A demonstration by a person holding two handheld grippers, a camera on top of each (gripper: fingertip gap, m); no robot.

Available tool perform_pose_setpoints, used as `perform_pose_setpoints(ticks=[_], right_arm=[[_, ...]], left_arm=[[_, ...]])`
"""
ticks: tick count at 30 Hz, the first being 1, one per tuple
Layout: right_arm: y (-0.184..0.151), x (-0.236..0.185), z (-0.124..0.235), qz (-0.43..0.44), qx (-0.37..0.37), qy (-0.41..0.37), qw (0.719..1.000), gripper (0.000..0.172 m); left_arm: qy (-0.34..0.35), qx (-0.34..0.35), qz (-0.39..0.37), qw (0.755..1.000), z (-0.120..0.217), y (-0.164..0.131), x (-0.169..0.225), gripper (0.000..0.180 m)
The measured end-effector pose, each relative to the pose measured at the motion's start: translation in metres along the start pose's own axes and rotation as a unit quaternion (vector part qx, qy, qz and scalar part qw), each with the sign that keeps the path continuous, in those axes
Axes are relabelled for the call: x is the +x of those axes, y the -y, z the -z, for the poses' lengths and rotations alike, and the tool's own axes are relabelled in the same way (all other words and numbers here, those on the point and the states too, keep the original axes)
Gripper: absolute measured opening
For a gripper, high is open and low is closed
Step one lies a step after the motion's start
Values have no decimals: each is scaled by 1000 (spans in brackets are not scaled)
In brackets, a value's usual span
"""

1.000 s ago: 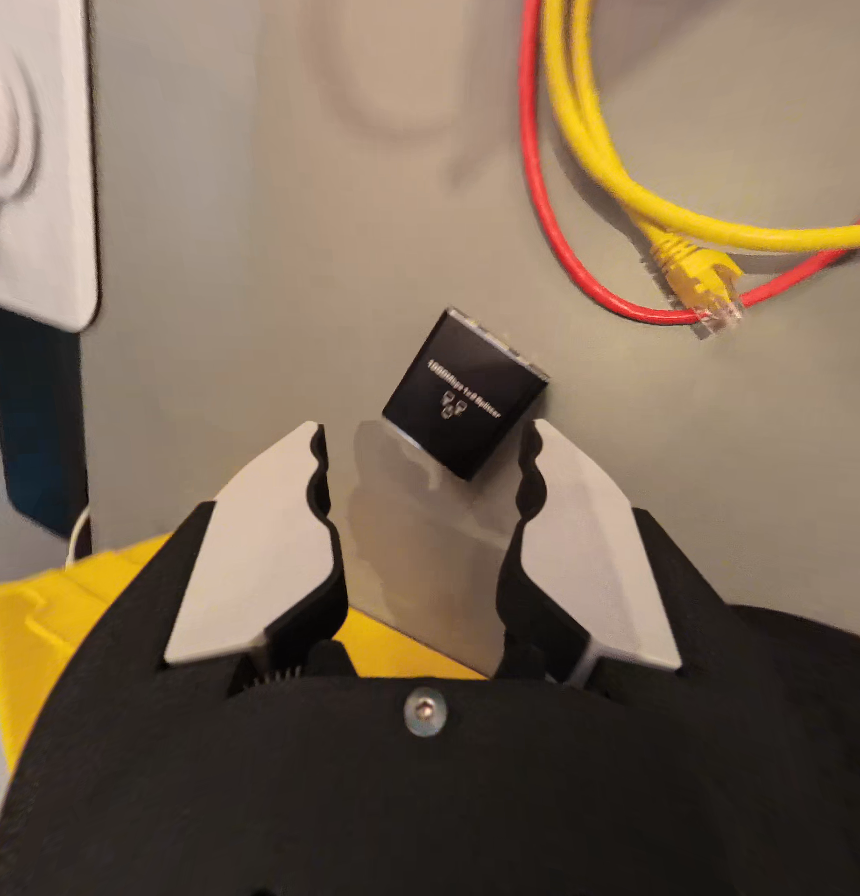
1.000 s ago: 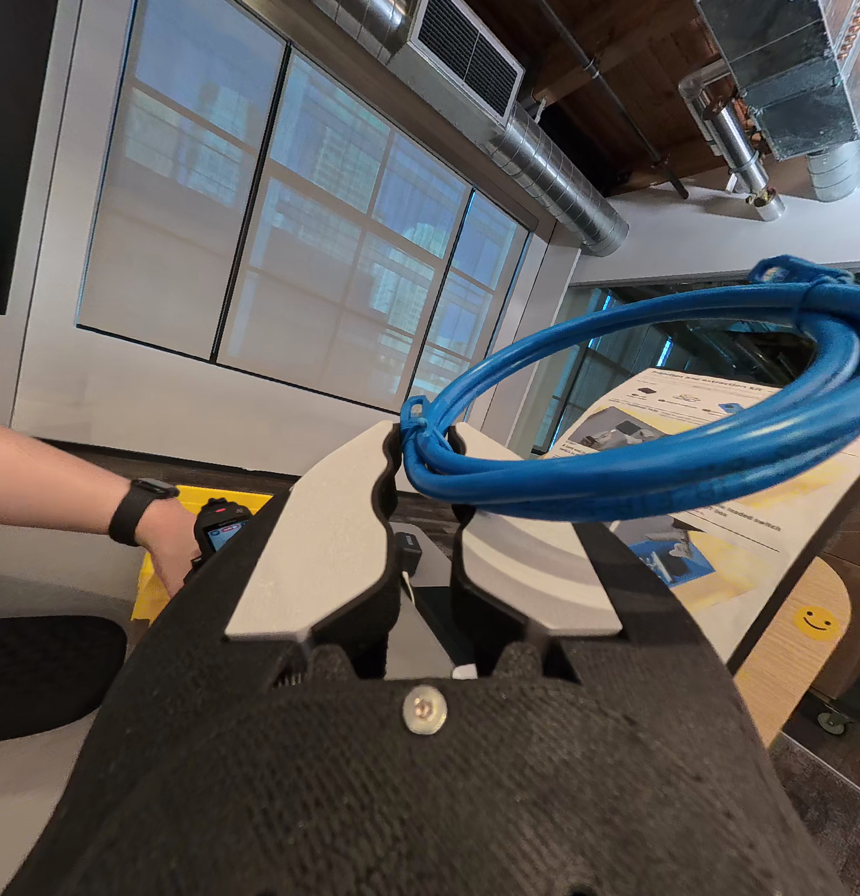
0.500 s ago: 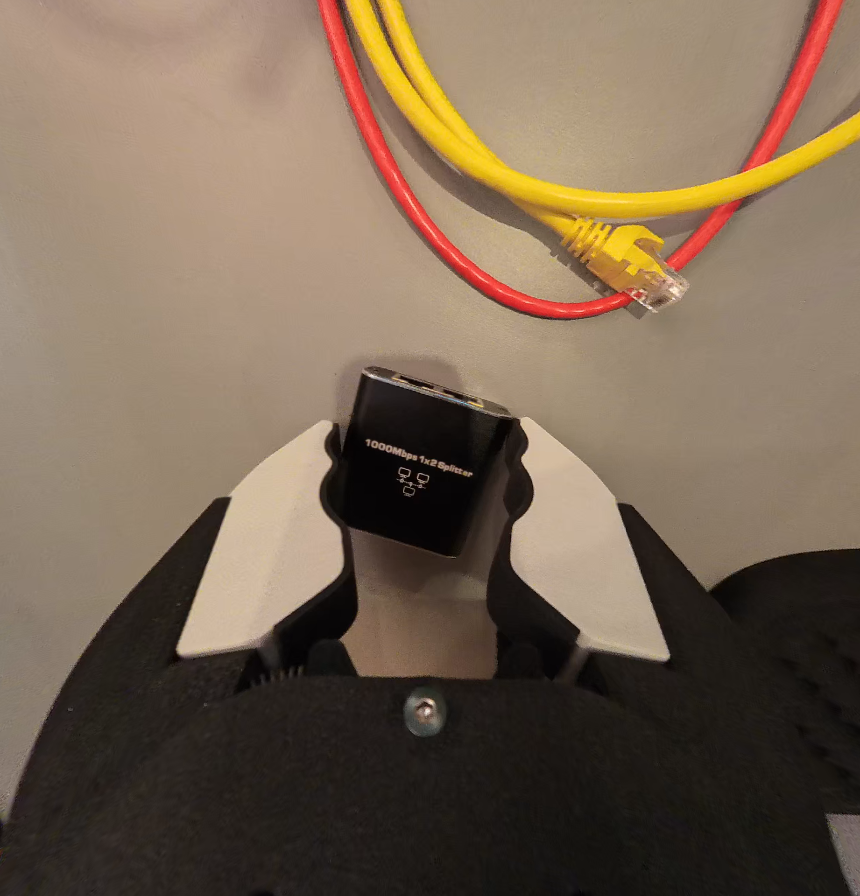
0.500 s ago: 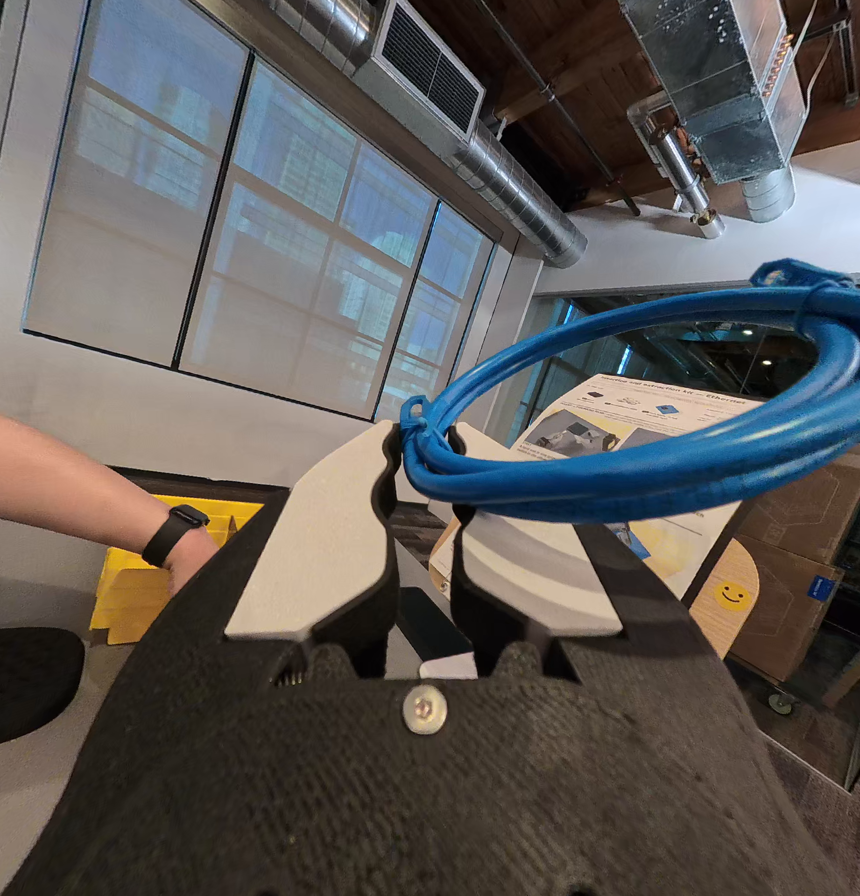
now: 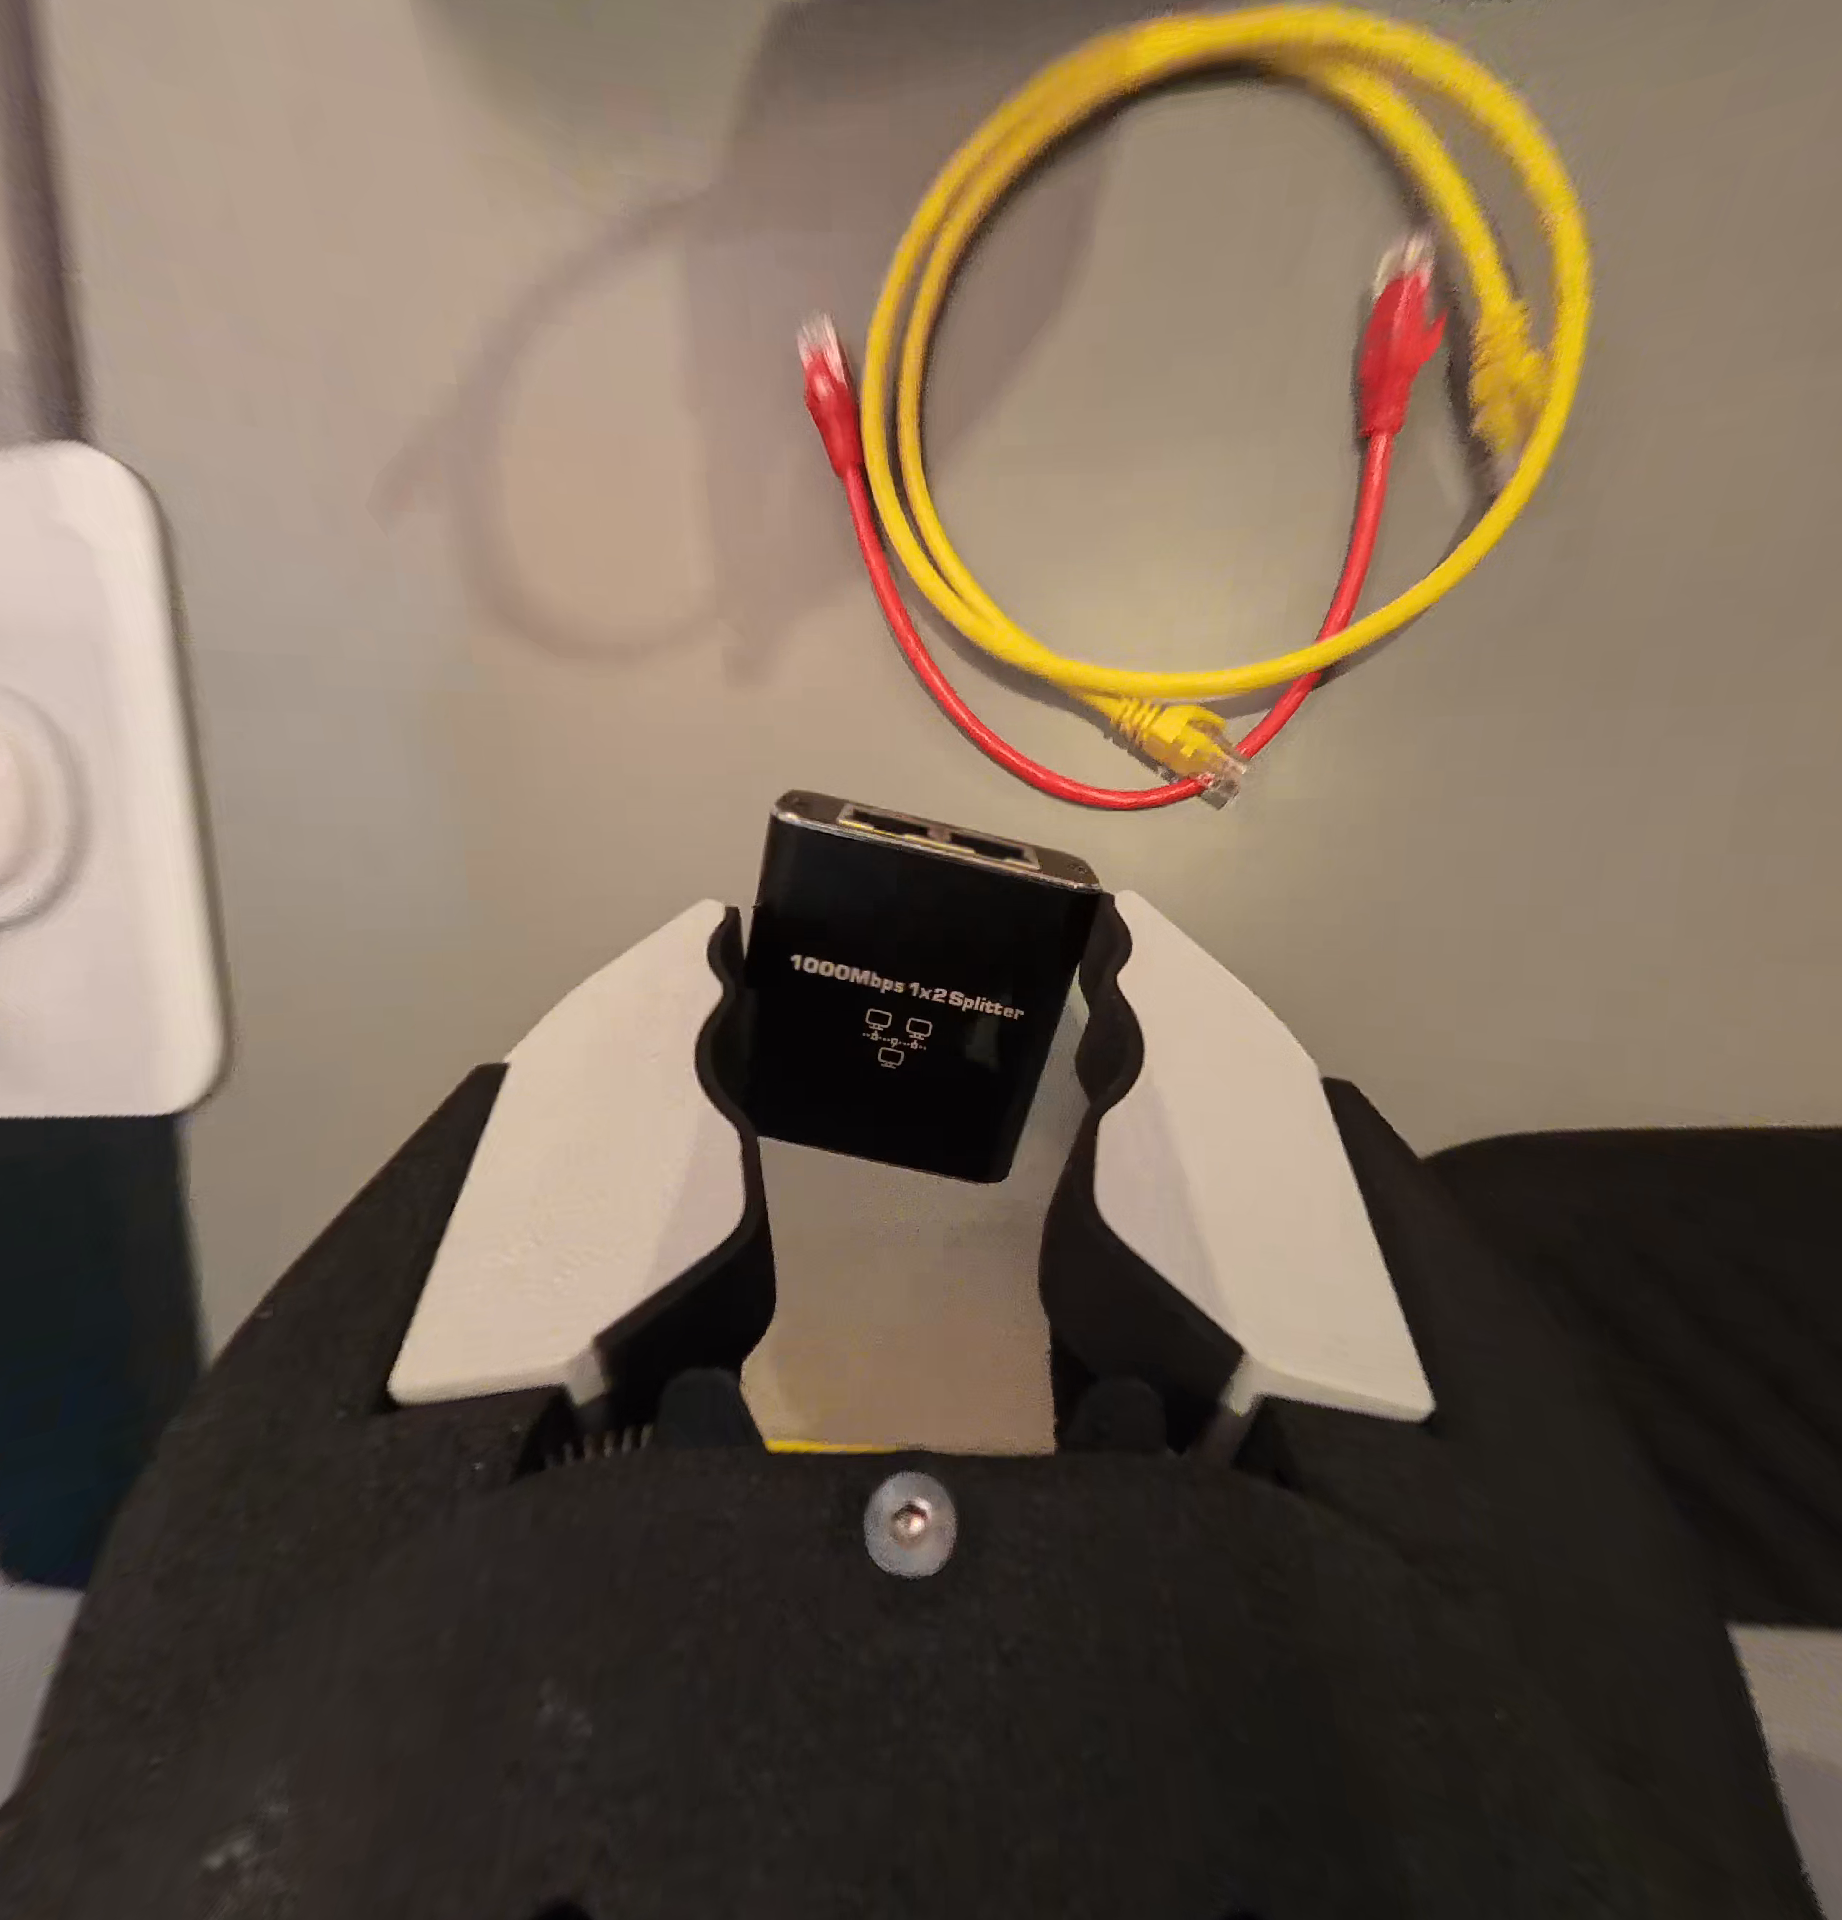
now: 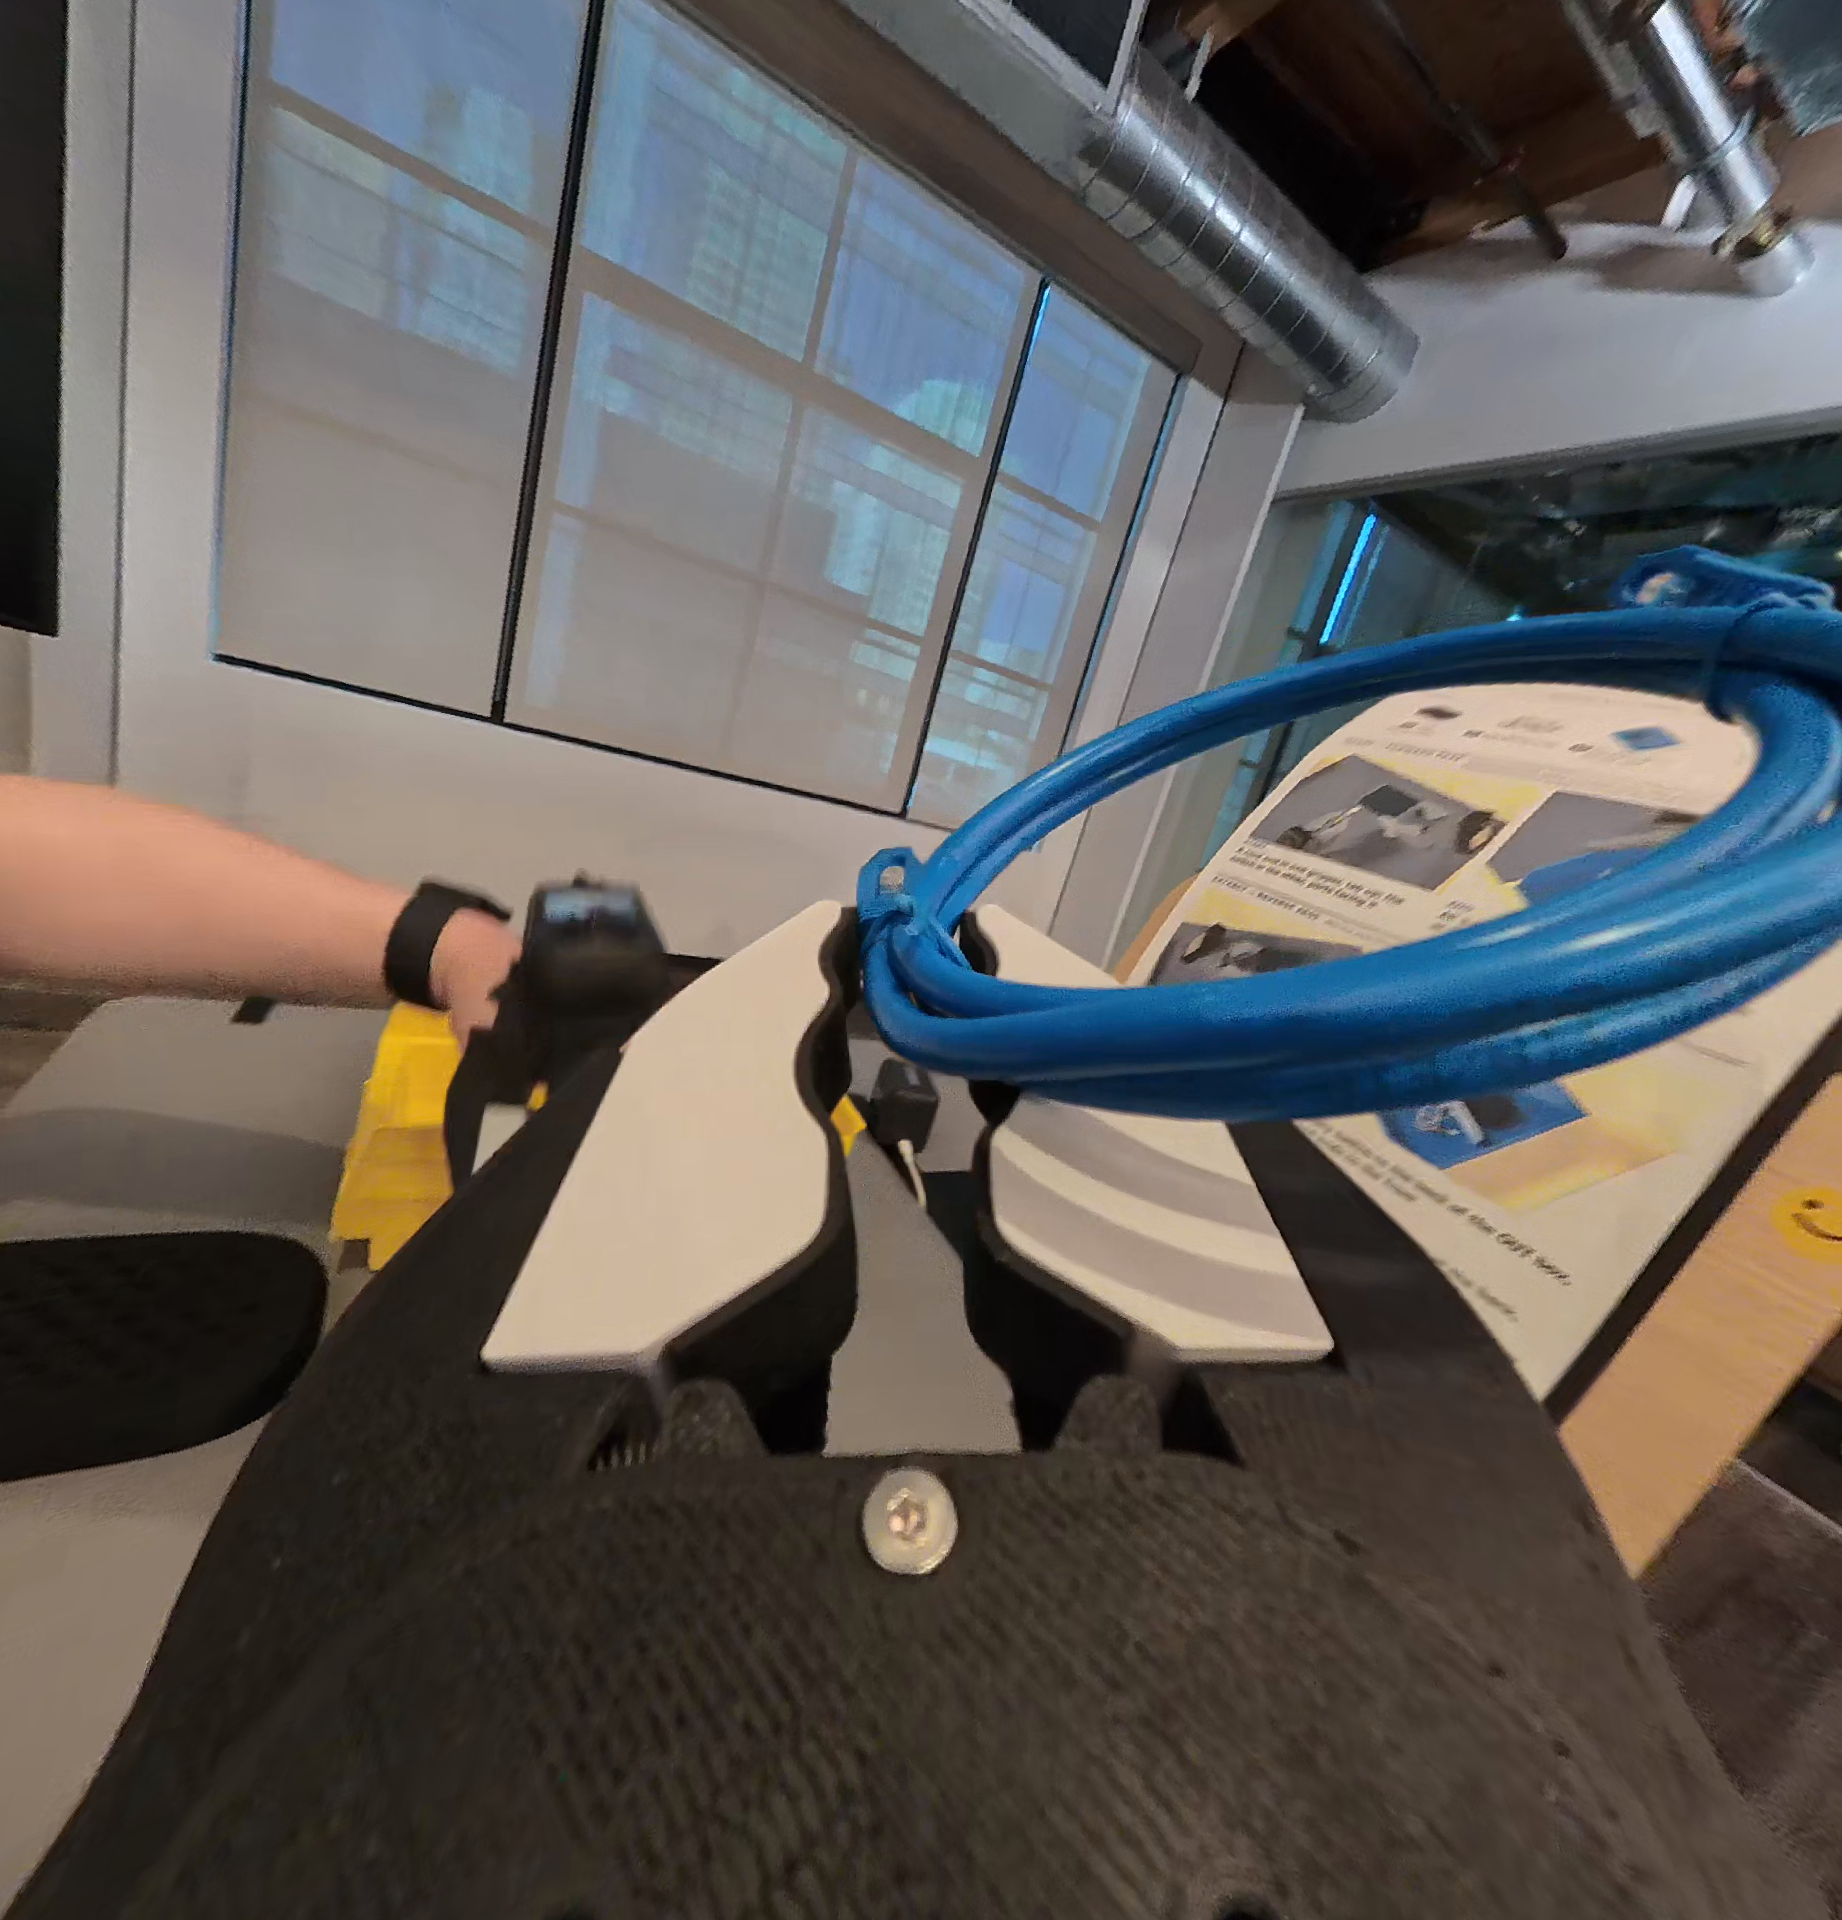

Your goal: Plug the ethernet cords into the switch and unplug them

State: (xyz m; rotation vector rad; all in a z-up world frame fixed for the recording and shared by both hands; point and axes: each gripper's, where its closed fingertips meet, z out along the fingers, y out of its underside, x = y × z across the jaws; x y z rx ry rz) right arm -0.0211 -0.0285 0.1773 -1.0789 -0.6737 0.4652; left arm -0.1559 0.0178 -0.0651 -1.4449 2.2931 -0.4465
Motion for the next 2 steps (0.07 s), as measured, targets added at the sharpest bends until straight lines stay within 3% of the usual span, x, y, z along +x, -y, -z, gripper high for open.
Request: perform_pose_setpoints(ticks=[2], right_arm=[[-9,-7,-7,-20,-7,22,1000,19]], left_arm=[[10,10,-4,1000,33,16,-6,62]])
